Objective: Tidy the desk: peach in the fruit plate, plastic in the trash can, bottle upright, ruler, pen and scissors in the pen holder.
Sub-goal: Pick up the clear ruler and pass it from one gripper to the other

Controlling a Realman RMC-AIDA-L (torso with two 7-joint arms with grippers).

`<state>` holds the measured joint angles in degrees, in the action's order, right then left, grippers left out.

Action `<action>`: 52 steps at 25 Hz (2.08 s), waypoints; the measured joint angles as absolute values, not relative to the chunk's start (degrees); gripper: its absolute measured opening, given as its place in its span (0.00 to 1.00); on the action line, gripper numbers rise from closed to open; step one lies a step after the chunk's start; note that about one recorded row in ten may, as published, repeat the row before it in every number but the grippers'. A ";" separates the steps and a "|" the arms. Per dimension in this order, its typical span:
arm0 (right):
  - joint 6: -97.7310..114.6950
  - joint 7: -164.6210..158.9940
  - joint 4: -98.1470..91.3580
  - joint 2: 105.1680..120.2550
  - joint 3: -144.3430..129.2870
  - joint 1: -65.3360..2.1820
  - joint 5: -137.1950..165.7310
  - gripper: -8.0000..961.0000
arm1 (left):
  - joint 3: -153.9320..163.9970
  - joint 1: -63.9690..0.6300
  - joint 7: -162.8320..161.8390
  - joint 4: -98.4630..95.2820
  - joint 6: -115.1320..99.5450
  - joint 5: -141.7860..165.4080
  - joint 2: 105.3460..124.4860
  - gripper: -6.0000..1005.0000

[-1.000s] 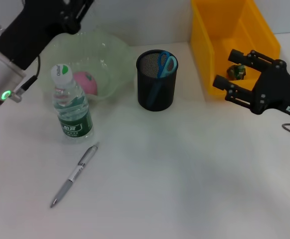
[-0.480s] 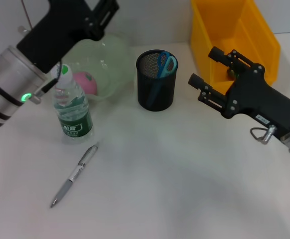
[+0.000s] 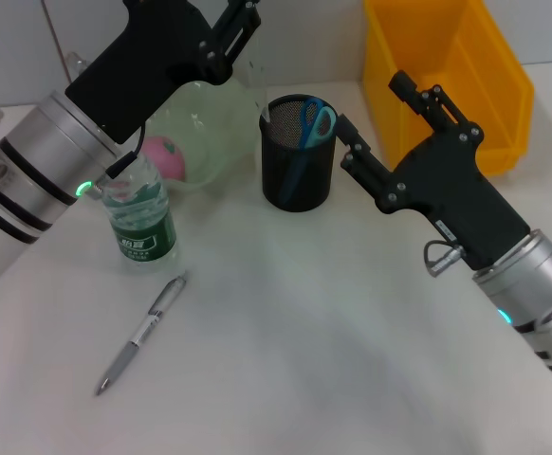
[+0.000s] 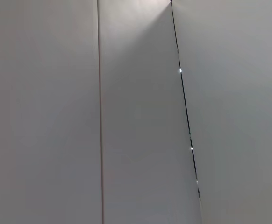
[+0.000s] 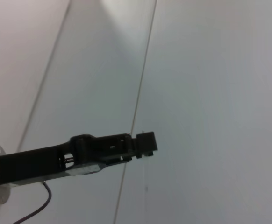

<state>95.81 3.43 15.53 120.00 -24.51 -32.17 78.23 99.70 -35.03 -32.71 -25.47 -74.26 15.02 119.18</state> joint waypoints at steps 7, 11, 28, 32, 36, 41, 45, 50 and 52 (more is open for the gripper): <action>94.17 9.45 21.64 119.97 -18.87 -33.93 80.93 0.72 | 100.32 -35.31 -31.78 -25.63 -73.71 14.50 119.18 0.41; 91.18 10.58 23.11 119.96 -12.03 -34.16 86.90 0.72 | 104.00 -35.44 -29.94 -25.97 -73.71 11.82 119.18 0.41; 85.51 15.03 28.37 119.97 -1.14 -33.73 94.81 0.71 | 110.20 -35.01 -28.74 -27.36 -71.07 9.19 119.18 0.41; 84.97 14.76 28.97 119.97 -0.04 -33.35 94.67 0.71 | 110.54 -34.82 -28.74 -27.36 -70.94 9.14 119.18 0.42; 84.48 14.64 29.55 119.97 0.12 -33.34 94.59 0.70 | 110.61 -34.80 -28.74 -27.36 -70.60 9.14 119.18 0.42; 83.35 14.56 29.81 119.97 0.51 -33.52 94.82 0.67 | 111.16 -34.80 -28.74 -27.39 -70.22 8.72 119.18 0.42; 82.56 14.55 30.22 119.97 0.67 -33.75 94.84 0.65 | 112.58 -34.78 -28.01 -27.42 -70.00 7.16 119.18 0.42; 81.86 14.53 30.69 119.97 0.78 -33.86 94.89 0.62 | 113.71 -34.72 -27.76 -27.42 -69.94 6.55 119.18 0.42; 81.90 14.52 30.78 119.97 0.86 -33.83 94.90 0.60 | 113.78 -34.71 -27.76 -27.42 -69.79 6.53 119.18 0.42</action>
